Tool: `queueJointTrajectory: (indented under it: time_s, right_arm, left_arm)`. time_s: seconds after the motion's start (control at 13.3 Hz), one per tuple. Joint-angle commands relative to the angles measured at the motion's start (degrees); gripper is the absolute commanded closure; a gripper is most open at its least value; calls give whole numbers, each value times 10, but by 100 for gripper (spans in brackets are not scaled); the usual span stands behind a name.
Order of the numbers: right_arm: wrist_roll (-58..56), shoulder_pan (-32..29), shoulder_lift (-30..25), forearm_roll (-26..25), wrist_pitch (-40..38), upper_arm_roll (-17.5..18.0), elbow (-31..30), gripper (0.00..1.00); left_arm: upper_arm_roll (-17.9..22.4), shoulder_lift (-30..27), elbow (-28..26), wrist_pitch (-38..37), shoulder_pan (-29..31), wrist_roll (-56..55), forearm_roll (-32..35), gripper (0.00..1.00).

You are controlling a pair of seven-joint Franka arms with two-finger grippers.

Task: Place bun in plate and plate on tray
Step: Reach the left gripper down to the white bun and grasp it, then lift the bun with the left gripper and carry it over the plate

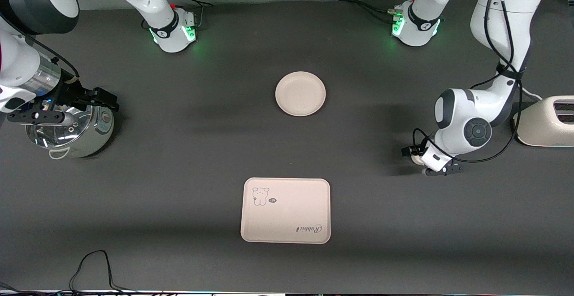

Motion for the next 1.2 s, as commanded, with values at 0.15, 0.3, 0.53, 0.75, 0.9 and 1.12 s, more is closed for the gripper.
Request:
queueJointTrajectory:
  time_s: [0.15,0.3,0.53,0.75,0.9,1.12]
  right_arm:
    - [3,6,-4,3,26,3,-19,0]
    - [5,13,-9,4,27,3,-30,0]
    - [10,14,-8,25,27,7,-36,0]
    - [10,22,-10,26,41,8,-54,0]
    - [11,30,-8,33,50,8,-59,0]
    - [50,42,-1,65,59,10,-58,0]
  left_arm:
    - [3,-3,-6,9,-9,1,-9,81]
    - [4,-9,-5,2,-8,1,-9,85]
    - [4,-41,-1,-46,-8,0,-9,85]
    - [4,-108,5,-122,-9,0,-9,83]
    - [4,-159,17,-187,-9,0,-8,81]
    - [4,-234,35,-304,-15,0,-8,79]
